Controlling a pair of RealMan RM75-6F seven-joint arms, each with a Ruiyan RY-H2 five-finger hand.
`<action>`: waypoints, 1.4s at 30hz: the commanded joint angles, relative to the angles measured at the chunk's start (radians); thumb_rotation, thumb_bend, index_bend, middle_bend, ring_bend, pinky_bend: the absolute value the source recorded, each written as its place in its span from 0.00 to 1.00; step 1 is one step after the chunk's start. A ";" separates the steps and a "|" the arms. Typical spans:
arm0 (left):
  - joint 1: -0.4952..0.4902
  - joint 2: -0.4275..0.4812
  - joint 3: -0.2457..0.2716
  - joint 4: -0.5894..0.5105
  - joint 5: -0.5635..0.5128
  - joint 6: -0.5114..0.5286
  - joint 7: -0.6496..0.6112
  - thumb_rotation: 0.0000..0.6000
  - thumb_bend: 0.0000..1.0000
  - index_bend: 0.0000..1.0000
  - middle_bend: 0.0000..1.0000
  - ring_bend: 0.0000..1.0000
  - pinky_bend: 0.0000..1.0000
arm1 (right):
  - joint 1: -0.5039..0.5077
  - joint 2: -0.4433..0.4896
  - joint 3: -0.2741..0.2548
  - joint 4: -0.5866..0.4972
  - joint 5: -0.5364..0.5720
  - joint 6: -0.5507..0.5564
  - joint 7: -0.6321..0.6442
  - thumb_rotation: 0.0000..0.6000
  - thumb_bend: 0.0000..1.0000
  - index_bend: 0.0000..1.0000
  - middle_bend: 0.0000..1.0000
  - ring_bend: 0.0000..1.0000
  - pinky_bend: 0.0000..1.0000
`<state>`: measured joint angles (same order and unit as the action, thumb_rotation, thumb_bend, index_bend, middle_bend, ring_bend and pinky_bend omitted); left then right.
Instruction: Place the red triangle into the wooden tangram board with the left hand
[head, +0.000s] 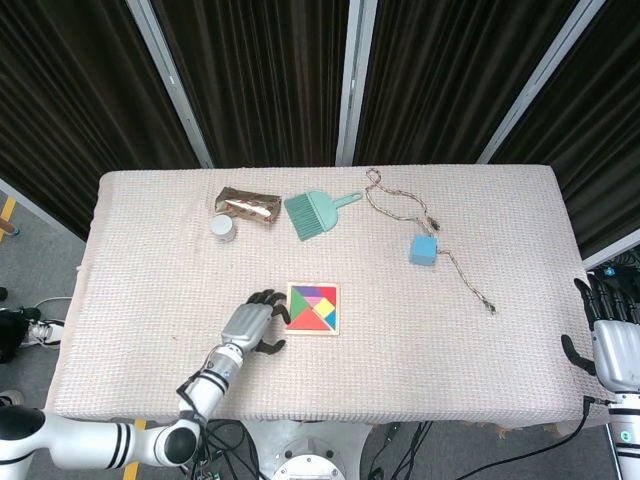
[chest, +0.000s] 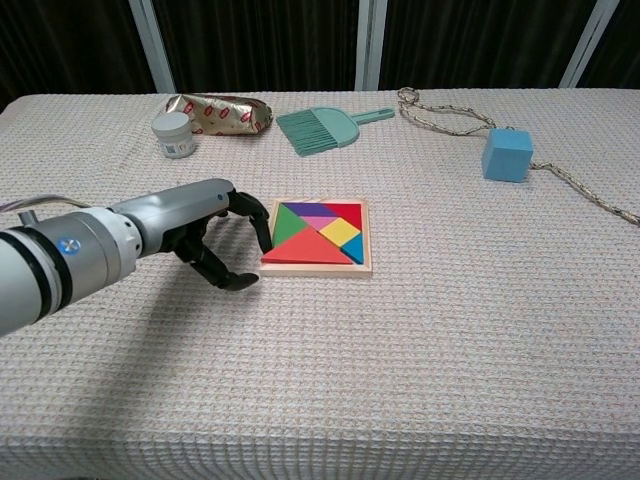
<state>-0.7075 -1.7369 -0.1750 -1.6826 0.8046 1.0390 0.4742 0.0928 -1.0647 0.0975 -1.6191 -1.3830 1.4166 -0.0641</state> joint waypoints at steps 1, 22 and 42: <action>-0.002 -0.001 0.003 -0.001 0.001 0.000 -0.002 1.00 0.30 0.40 0.11 0.00 0.09 | 0.000 0.000 0.000 0.000 0.000 0.000 0.000 1.00 0.26 0.00 0.00 0.00 0.00; -0.019 -0.010 -0.001 -0.001 0.010 0.012 -0.012 1.00 0.30 0.37 0.11 0.00 0.09 | 0.001 0.000 0.000 0.002 0.002 -0.004 0.001 1.00 0.26 0.00 0.00 0.00 0.00; -0.027 -0.019 0.013 0.001 0.004 0.014 -0.010 1.00 0.30 0.37 0.11 0.00 0.09 | 0.002 -0.003 -0.001 0.009 0.004 -0.010 0.007 1.00 0.26 0.00 0.00 0.00 0.00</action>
<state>-0.7342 -1.7557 -0.1621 -1.6816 0.8089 1.0528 0.4639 0.0950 -1.0682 0.0970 -1.6097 -1.3792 1.4063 -0.0574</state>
